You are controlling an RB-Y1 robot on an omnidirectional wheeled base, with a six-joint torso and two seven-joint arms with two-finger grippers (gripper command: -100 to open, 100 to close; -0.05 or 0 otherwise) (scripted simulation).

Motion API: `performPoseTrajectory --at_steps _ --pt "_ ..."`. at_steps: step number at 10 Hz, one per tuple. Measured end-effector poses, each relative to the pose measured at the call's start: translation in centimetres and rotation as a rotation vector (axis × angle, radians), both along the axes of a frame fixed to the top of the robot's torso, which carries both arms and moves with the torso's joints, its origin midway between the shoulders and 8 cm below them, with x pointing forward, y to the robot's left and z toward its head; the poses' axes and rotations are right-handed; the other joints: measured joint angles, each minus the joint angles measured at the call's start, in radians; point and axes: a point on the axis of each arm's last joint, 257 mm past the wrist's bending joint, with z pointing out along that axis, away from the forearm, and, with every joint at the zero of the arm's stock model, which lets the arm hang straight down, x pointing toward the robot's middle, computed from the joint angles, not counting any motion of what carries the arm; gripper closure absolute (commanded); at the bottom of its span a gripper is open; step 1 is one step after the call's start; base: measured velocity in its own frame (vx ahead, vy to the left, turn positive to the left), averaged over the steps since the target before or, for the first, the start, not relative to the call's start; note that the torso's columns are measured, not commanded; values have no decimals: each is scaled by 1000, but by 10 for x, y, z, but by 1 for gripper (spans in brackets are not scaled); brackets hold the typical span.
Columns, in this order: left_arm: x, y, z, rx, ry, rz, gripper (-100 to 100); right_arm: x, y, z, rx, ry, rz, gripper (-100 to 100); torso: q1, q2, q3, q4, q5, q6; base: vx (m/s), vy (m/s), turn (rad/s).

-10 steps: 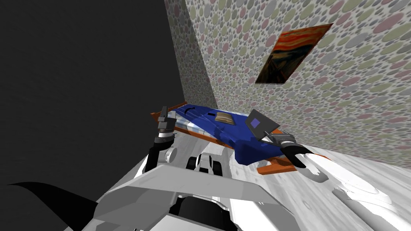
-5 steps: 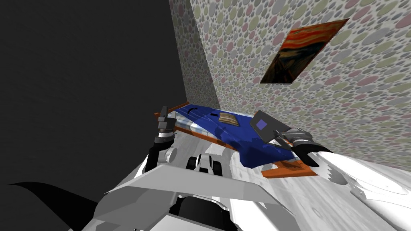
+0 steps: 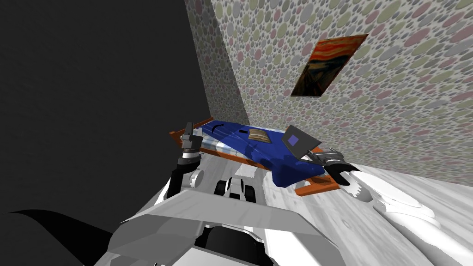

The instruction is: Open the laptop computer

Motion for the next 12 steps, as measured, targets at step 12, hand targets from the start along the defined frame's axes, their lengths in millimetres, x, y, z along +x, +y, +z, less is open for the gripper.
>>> performPoseTrajectory --at_steps 12 --pt "0 0 0 0 0 0 0 95 57 -24 32 14 100 -100 0 -1 0 0 0 0 -5 -5 -114"
